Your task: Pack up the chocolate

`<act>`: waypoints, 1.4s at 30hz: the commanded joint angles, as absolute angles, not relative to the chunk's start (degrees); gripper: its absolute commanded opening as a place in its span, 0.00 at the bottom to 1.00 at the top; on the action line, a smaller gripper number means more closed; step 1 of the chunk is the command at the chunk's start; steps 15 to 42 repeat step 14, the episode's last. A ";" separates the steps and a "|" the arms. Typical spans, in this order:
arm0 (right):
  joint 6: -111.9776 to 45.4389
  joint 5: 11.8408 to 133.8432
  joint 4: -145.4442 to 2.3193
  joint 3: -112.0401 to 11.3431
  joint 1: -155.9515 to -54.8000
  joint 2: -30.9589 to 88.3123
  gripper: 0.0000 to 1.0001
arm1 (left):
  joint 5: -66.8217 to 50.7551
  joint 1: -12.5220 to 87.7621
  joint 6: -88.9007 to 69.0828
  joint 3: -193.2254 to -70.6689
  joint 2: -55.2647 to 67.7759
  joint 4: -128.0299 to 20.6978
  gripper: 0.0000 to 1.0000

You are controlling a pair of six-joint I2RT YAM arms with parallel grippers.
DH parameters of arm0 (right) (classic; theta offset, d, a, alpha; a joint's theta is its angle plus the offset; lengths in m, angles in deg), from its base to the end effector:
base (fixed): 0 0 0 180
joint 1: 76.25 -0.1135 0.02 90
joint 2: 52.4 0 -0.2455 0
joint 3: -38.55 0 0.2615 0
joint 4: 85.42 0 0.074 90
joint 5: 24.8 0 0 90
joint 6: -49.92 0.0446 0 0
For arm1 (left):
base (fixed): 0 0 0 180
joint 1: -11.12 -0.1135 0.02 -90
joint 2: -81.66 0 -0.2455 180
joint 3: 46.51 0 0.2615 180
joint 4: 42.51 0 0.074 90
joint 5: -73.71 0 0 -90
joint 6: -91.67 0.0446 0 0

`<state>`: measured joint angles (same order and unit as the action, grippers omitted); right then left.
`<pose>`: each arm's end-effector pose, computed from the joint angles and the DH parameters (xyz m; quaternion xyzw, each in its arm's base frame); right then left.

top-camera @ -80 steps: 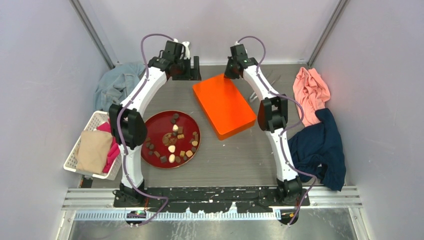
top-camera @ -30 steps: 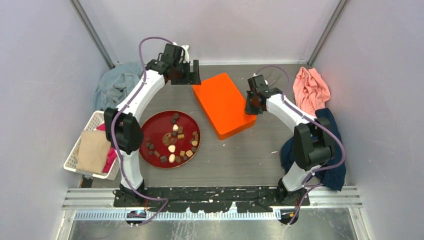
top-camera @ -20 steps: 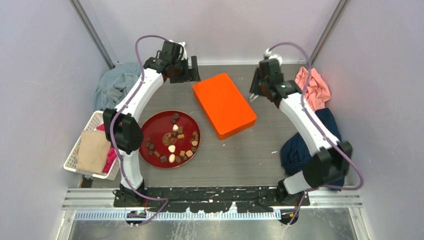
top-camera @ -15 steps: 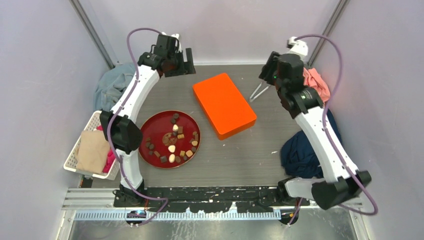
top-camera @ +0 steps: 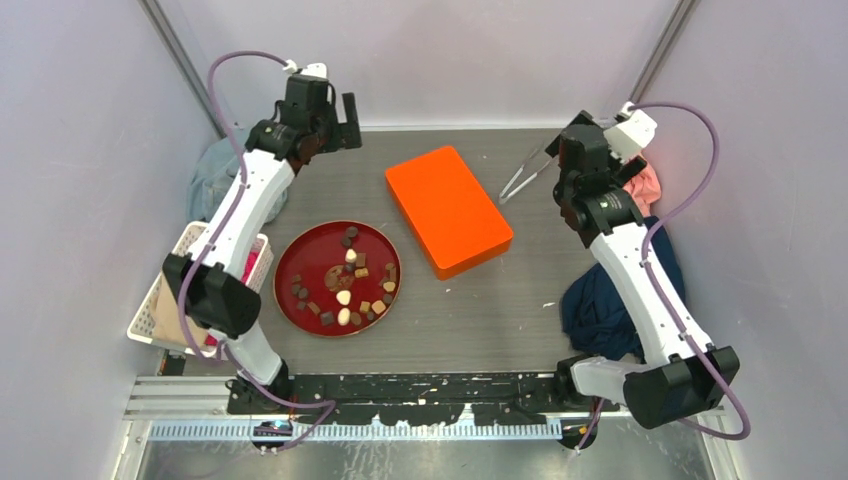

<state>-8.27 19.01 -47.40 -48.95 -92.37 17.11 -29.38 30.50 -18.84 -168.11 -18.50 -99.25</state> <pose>0.2792 0.0472 0.3883 0.3257 0.7159 -0.0794 0.6125 0.3831 -0.1241 0.3829 -0.0611 0.8819 -0.0605 0.4636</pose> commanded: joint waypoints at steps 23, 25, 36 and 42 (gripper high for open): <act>5.25 23.26 -43.93 -49.92 -83.16 20.43 1.00 | -35.36 30.02 -18.89 -159.97 -7.76 -93.13 1.00; 5.25 23.26 -43.93 -49.92 -83.16 20.43 1.00 | -35.36 30.02 -18.89 -159.97 -7.76 -93.13 1.00; 5.25 23.26 -43.93 -49.92 -83.16 20.43 1.00 | -35.36 30.02 -18.89 -159.97 -7.76 -93.13 1.00; 5.25 23.26 -43.93 -49.92 -83.16 20.43 1.00 | -35.36 30.02 -18.89 -159.97 -7.76 -93.13 1.00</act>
